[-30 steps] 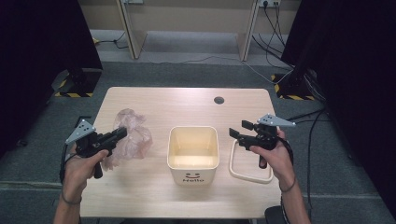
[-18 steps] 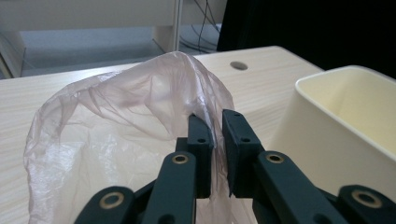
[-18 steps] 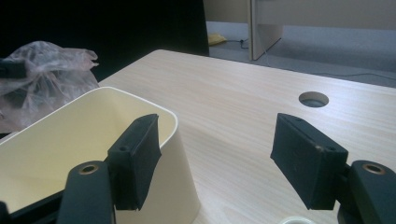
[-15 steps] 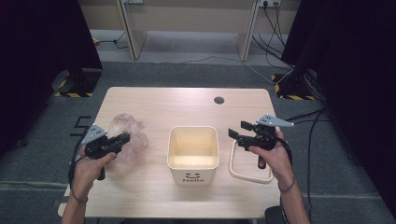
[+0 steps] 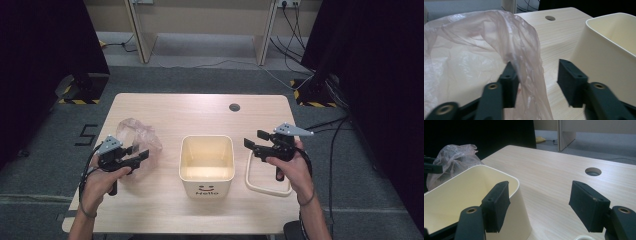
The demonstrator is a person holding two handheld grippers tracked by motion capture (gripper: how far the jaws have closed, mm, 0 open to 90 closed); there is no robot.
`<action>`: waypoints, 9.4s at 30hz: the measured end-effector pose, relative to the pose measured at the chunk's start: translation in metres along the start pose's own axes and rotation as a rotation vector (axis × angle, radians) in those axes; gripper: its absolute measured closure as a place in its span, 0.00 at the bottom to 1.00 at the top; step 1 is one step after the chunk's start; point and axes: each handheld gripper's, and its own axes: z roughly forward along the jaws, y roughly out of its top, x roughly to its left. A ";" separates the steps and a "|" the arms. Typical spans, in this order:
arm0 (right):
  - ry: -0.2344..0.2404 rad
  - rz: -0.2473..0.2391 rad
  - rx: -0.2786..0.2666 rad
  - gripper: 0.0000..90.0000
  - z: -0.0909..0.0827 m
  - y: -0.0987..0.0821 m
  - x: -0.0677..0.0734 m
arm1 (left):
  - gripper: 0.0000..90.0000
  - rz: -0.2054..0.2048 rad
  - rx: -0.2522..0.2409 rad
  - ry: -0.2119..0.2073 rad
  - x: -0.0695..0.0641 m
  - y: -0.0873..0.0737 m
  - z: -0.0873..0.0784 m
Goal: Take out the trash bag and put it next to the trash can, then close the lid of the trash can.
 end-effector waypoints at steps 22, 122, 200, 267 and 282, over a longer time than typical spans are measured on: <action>-0.008 0.010 0.014 0.36 0.004 -0.004 -0.004 | 0.23 -0.042 -0.135 0.081 -0.025 0.034 -0.040; -0.037 0.026 -0.005 0.36 -0.005 -0.001 -0.011 | 0.21 0.088 0.050 -0.041 -0.093 -0.041 -0.040; -0.403 0.093 0.213 0.40 -0.021 -0.091 -0.096 | 0.11 0.148 0.221 0.009 -0.075 -0.124 0.025; -0.480 0.110 0.147 0.89 -0.026 -0.102 -0.109 | 0.18 0.164 0.227 -0.012 -0.079 -0.122 0.022; -0.453 0.102 0.089 0.89 -0.031 -0.087 -0.099 | 0.18 0.088 0.176 -0.121 -0.097 -0.108 0.014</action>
